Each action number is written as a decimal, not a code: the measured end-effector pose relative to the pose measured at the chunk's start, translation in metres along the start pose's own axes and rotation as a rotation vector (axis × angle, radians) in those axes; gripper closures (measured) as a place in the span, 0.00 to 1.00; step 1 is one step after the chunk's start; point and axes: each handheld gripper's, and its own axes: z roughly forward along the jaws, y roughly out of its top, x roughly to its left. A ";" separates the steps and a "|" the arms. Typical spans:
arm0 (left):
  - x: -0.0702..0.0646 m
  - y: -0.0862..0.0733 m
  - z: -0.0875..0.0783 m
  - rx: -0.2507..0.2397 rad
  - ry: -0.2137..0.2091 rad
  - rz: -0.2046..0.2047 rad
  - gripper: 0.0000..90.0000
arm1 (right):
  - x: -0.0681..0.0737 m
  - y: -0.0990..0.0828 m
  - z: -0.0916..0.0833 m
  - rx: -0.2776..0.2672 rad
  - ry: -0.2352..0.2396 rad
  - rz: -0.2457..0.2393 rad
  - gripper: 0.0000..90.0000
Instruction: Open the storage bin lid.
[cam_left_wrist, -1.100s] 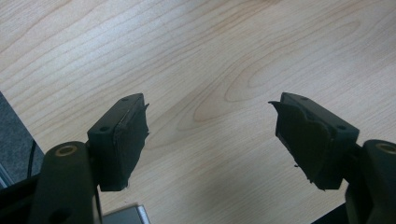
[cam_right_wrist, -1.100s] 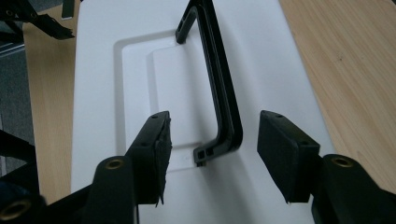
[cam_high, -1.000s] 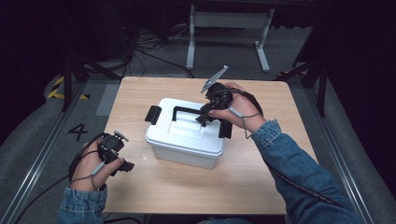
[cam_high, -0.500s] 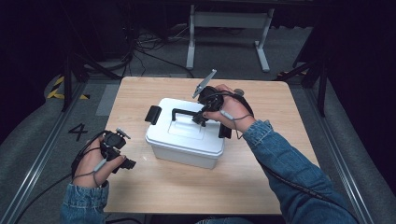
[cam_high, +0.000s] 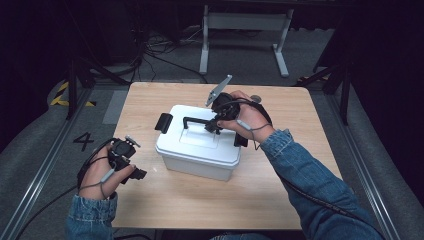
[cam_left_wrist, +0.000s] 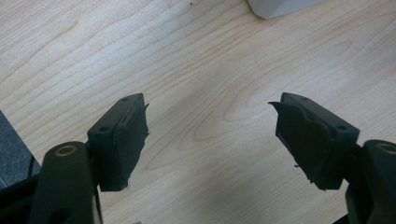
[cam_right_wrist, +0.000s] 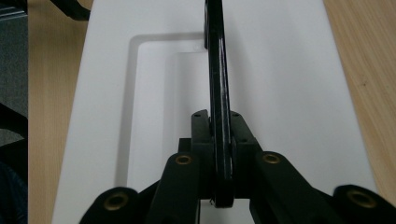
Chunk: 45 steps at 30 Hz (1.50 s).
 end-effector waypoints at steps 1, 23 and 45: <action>0.000 0.000 0.000 0.003 -0.002 0.001 0.29 | 0.001 0.001 -0.002 -0.006 -0.008 -0.002 0.94; 0.001 0.000 0.000 0.002 0.006 0.008 0.29 | 0.004 -0.003 -0.063 -0.118 -0.064 -0.004 0.94; 0.000 0.001 0.001 0.007 0.012 0.021 0.29 | -0.012 -0.057 -0.125 -0.189 -0.163 0.093 0.94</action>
